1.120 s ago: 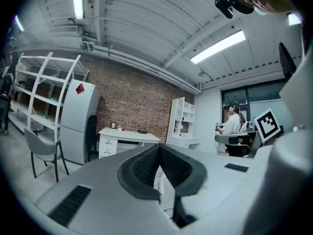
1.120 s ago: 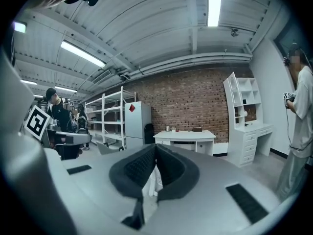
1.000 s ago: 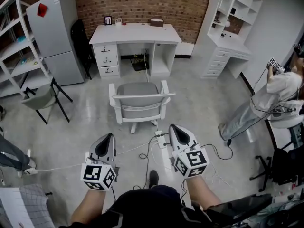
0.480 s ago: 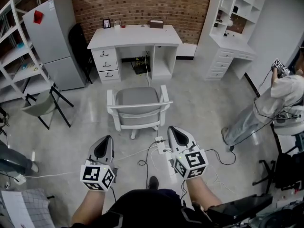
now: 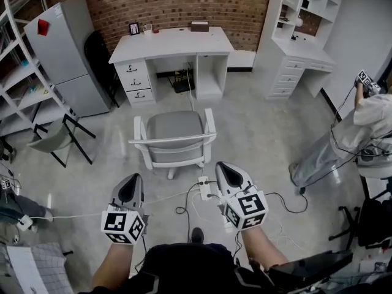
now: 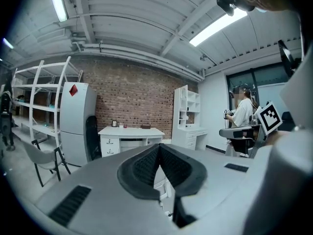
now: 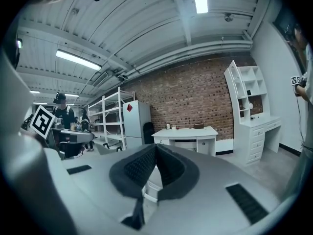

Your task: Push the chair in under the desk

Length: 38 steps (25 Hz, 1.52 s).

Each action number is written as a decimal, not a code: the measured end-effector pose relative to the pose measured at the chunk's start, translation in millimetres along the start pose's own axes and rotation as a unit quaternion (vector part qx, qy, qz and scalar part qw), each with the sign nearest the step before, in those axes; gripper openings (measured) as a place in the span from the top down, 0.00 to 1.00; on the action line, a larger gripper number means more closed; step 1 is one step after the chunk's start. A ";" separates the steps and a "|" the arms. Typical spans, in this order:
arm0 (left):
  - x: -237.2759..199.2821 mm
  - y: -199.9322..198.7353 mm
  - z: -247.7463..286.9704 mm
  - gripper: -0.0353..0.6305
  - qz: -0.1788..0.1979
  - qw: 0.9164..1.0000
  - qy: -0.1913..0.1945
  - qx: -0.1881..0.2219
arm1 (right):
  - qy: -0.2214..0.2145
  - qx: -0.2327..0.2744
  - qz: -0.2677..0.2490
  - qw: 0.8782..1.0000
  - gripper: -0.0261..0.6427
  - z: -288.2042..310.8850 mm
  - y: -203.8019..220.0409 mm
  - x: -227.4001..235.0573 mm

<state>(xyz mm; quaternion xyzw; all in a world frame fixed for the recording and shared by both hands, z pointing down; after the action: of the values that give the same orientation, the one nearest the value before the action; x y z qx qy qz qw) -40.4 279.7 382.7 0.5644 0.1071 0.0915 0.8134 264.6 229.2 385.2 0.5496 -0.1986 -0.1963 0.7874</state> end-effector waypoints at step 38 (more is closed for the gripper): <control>-109.1 -0.9 171.6 0.79 0.186 0.974 0.062 -0.115 | -0.012 -0.127 -0.131 0.983 0.70 196.2 -1.3 17.9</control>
<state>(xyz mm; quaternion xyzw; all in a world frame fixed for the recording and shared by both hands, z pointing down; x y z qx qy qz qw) -97.5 95.7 447.9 0.4705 0.0392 0.2876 0.8333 175.9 64.9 447.9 0.4640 -0.1083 -0.3281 0.8157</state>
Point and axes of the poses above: the fingertips, and each gripper's own axes: z forward along the fingers, x to its right, y out of its underside, the point moved 9 cm from there along -z, backward along the fingers, and after that the axes turned 9 degrees about -x, right-handed, at the moved point
